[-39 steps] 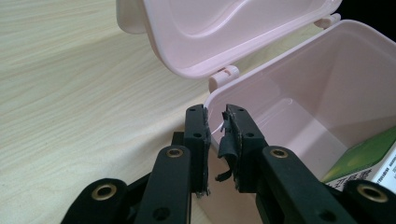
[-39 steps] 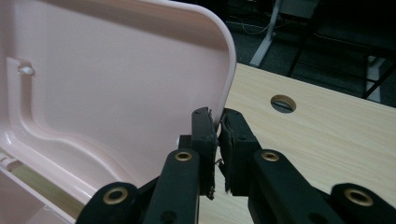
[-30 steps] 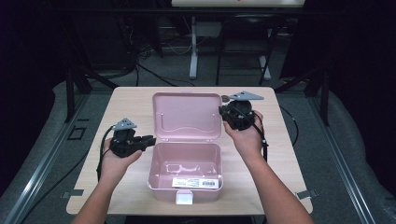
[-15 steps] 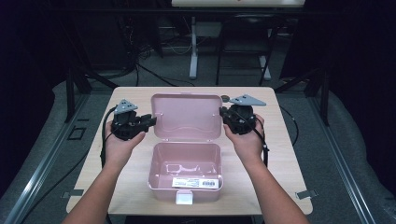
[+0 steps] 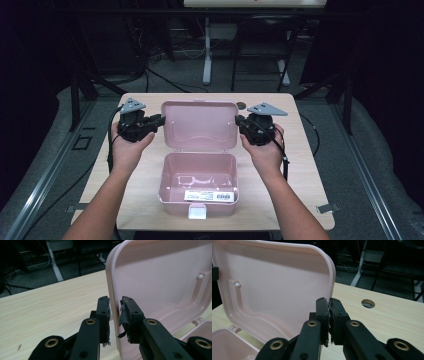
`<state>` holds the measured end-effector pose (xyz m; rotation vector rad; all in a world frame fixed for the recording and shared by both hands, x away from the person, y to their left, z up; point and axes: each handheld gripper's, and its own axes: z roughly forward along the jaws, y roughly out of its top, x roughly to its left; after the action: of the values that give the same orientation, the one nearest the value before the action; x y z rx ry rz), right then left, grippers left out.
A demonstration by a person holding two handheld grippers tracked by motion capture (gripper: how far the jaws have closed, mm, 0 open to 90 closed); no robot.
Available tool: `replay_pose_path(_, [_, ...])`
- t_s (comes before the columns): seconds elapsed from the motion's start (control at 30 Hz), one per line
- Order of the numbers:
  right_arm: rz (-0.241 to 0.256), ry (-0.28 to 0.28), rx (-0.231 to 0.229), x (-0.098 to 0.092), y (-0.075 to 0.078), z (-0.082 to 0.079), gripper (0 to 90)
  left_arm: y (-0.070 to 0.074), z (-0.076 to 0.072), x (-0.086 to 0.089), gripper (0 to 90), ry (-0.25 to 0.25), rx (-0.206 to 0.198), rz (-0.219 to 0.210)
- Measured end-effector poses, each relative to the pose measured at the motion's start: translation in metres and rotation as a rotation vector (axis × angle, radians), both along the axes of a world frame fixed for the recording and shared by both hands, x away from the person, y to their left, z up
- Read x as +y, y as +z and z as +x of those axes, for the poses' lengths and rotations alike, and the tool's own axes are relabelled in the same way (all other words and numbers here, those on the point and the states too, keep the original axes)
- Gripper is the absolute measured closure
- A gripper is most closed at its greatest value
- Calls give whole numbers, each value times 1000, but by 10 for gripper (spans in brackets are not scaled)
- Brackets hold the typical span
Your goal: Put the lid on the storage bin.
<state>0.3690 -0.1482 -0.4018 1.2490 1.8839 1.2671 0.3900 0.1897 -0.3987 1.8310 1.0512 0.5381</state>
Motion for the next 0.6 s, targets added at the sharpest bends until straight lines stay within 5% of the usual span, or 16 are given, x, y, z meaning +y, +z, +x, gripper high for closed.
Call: replay_pose_path(0.6, [14,23,23,-5,1,3,848,3,0,-3,848,7,3,-17])
